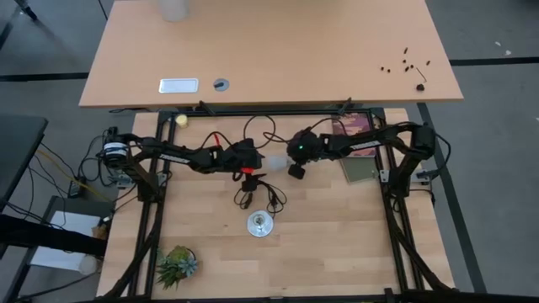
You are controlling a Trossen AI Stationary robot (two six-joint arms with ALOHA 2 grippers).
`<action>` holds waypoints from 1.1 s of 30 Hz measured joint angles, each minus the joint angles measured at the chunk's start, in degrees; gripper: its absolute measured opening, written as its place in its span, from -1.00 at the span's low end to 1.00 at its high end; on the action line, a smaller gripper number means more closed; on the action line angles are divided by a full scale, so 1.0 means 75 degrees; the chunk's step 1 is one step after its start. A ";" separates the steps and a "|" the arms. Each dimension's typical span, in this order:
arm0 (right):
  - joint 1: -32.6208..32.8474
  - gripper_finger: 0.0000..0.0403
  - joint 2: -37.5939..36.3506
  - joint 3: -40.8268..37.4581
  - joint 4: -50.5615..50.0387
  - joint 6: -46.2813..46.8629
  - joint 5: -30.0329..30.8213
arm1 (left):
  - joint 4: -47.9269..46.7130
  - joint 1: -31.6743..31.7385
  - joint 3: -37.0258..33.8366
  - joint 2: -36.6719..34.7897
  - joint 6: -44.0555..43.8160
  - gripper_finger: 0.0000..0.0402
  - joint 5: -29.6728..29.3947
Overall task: Screw lightbulb
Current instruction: Insert the lightbulb into the silver lamp
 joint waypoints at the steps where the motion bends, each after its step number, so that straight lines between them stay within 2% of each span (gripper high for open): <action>1: 0.0000 -0.92 -0.0019 0.0006 -0.0007 0.0015 -0.0059 | 0.0004 0.0004 0.0027 0.0000 0.0001 0.54 -0.0075; 8: 0.0286 -0.89 -0.0048 0.0005 -0.1708 0.0891 -0.0174 | 0.0121 -0.0025 0.0050 0.0347 -0.0004 0.54 -0.0097; 13: 0.1028 -0.90 -0.0106 0.0017 -0.2618 0.1288 -0.0166 | 0.0744 -0.0210 0.0053 0.0774 0.0073 0.54 -0.0101; 21: 0.2031 -0.87 -0.0059 -0.0006 -0.1224 0.1472 -0.0671 | 0.0685 -0.0242 0.0481 0.1017 0.0191 0.54 -0.0141; 28: 0.1970 -0.89 -0.0059 -0.0006 -0.0682 0.1505 -0.0569 | -0.1082 -0.0242 0.1142 0.1020 0.0220 0.54 -0.0008; 33: 0.1709 -0.89 -0.0059 -0.0006 -0.0449 0.1330 -0.0503 | -0.0897 -0.0242 0.1181 0.1020 -0.0014 0.55 0.0020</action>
